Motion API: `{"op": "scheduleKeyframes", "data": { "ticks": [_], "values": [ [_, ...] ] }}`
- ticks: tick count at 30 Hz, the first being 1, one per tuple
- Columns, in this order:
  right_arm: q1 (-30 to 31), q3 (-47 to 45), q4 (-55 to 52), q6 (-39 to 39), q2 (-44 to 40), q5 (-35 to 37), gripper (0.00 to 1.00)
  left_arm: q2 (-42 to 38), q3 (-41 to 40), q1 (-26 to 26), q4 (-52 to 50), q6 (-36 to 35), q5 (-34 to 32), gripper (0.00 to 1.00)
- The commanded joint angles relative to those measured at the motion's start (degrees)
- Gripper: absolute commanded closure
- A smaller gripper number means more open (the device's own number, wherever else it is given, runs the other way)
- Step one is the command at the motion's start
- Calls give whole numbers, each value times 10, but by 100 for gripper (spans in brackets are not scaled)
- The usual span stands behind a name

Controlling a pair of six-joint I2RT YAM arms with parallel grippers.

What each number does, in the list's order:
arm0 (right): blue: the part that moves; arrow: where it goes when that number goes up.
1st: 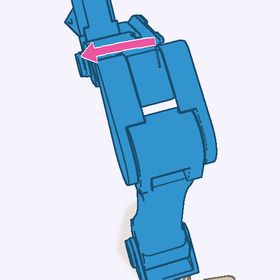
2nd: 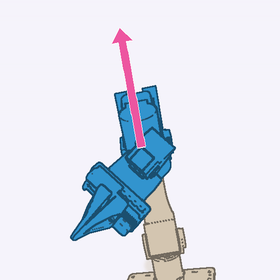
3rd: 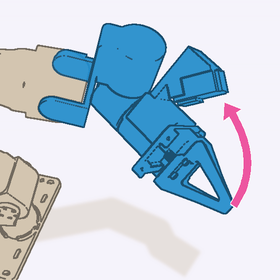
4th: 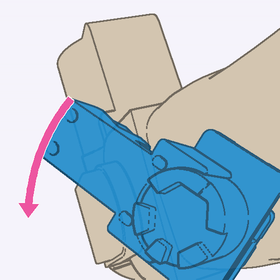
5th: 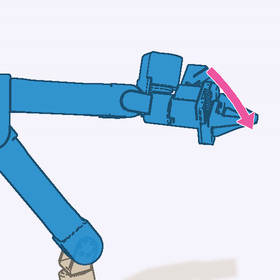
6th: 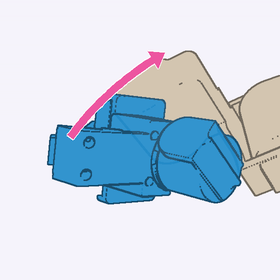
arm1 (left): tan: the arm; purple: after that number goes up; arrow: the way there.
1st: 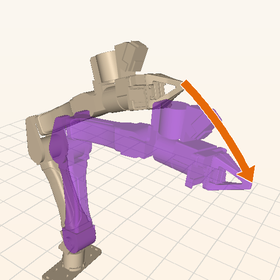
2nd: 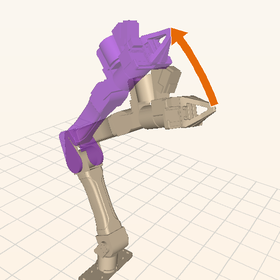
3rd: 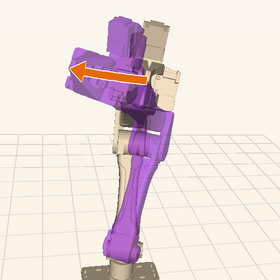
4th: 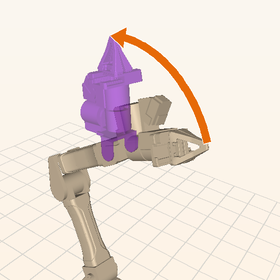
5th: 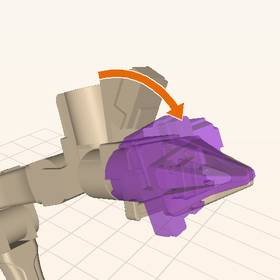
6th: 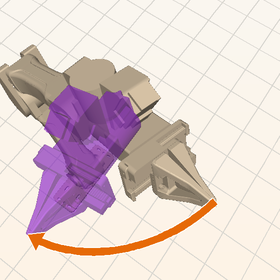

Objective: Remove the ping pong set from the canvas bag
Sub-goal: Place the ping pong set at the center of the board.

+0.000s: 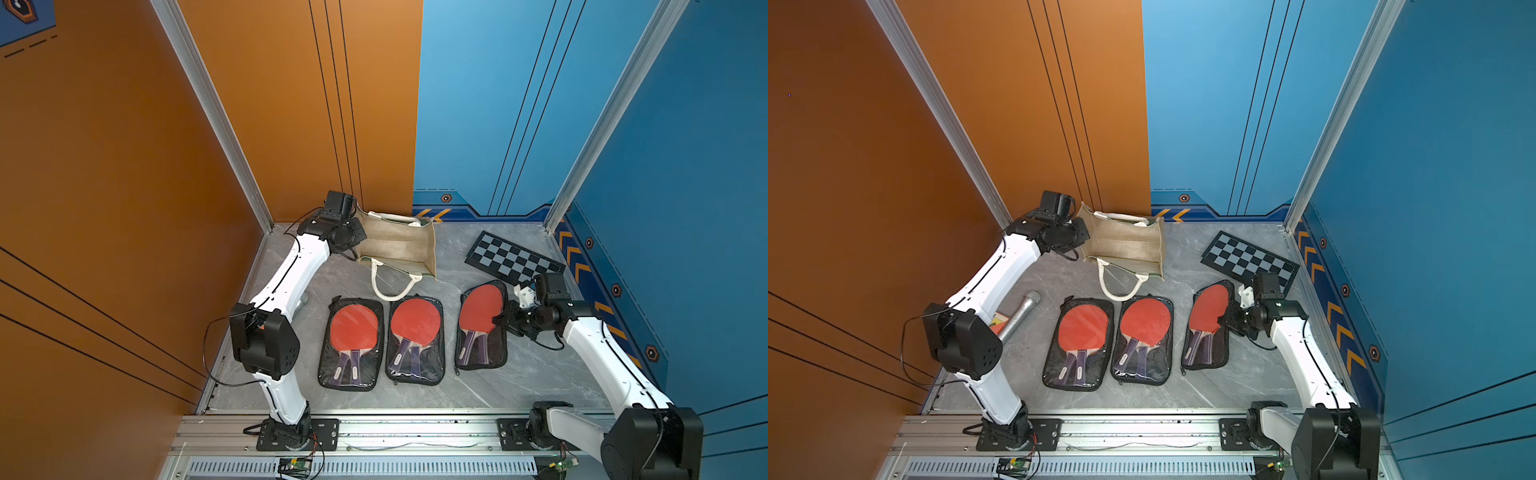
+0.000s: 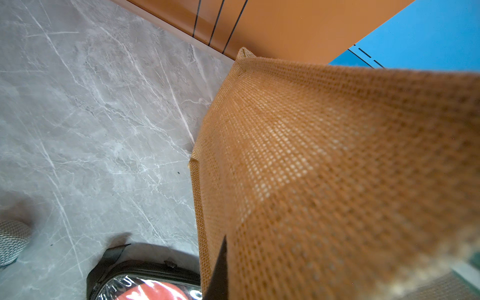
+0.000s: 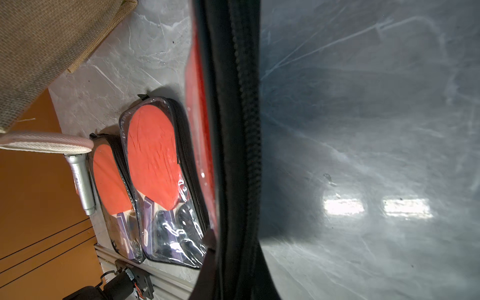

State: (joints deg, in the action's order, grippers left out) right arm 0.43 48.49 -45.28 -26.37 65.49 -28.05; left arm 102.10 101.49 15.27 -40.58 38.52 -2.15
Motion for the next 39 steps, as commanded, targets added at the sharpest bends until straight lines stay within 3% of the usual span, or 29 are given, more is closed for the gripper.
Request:
{"op": "scheduleKeyframes", "data": {
  "ticks": [1,8,17,20,22,29,34,39],
  "values": [
    [7,27,-71,28,3,-2,100,6,19,-3,0,7,20,100],
    [69,39,-82,59,80,27,100,5,15,-8,0,7,32,100],
    [52,63,-115,64,154,84,100,1,4,-18,1,15,60,100],
    [54,66,-120,63,175,99,91,4,2,-17,1,16,71,100],
    [48,66,-122,62,182,106,74,8,1,-17,1,16,77,100],
    [27,75,-124,57,177,136,49,20,3,-17,1,23,99,100],
    [51,144,-111,43,159,170,42,31,21,-18,1,35,111,100],
    [164,214,-40,-17,191,124,45,32,35,-18,1,51,113,100]
  ]
}}
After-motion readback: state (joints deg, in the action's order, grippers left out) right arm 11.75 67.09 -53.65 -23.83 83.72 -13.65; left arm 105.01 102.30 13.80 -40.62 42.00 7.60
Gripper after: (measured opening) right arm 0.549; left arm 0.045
